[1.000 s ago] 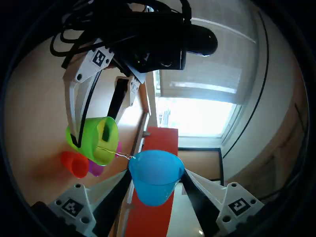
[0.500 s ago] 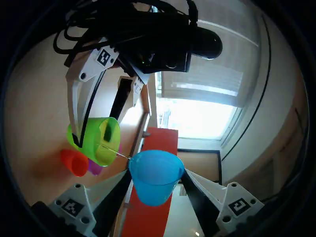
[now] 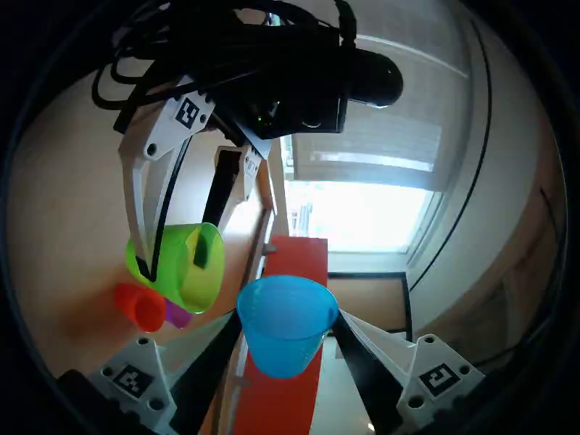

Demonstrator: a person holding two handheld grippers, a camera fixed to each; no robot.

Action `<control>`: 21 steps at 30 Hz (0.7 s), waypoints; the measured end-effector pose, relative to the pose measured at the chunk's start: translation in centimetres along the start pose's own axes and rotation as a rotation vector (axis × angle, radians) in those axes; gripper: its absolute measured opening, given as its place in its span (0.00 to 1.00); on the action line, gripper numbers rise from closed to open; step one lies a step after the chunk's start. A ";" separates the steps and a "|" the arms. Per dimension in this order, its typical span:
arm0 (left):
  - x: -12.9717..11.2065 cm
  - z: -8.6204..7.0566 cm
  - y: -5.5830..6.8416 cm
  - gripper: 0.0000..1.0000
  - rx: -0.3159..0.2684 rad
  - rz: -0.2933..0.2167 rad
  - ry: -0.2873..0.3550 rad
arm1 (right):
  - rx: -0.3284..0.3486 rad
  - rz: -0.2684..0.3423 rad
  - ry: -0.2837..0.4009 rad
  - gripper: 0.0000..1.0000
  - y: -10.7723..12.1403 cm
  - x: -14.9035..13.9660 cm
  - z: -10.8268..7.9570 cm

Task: Pour water

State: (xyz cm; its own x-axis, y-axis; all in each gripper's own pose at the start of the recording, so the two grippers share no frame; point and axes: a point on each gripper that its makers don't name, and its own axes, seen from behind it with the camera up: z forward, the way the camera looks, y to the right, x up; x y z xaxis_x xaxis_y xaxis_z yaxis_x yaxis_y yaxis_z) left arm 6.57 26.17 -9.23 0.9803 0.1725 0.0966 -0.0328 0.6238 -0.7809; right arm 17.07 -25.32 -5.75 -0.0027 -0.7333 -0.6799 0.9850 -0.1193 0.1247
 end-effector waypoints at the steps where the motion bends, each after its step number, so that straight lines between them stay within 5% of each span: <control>1: 0.0 0.0 0.0 0.84 0.000 0.000 0.000 | -0.003 0.025 -0.001 0.92 0.0 -0.1 0.1; 9: -0.2 -0.1 -0.1 0.84 0.000 -0.006 -0.002 | -0.012 0.285 0.003 0.92 -1.0 -1.0 0.4; 21: -0.8 -0.3 -0.7 0.84 0.017 -0.004 -0.022 | -0.007 0.787 -0.012 0.92 -3.0 -2.4 -0.4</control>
State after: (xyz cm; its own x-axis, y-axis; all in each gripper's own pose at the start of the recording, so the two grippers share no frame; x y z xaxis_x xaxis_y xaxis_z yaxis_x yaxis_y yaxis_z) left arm 5.86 25.34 -8.94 0.9759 0.1865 0.1135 -0.0323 0.6374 -0.7699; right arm 14.19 -22.92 -4.81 0.6944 -0.6077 -0.3854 0.6991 0.4428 0.5614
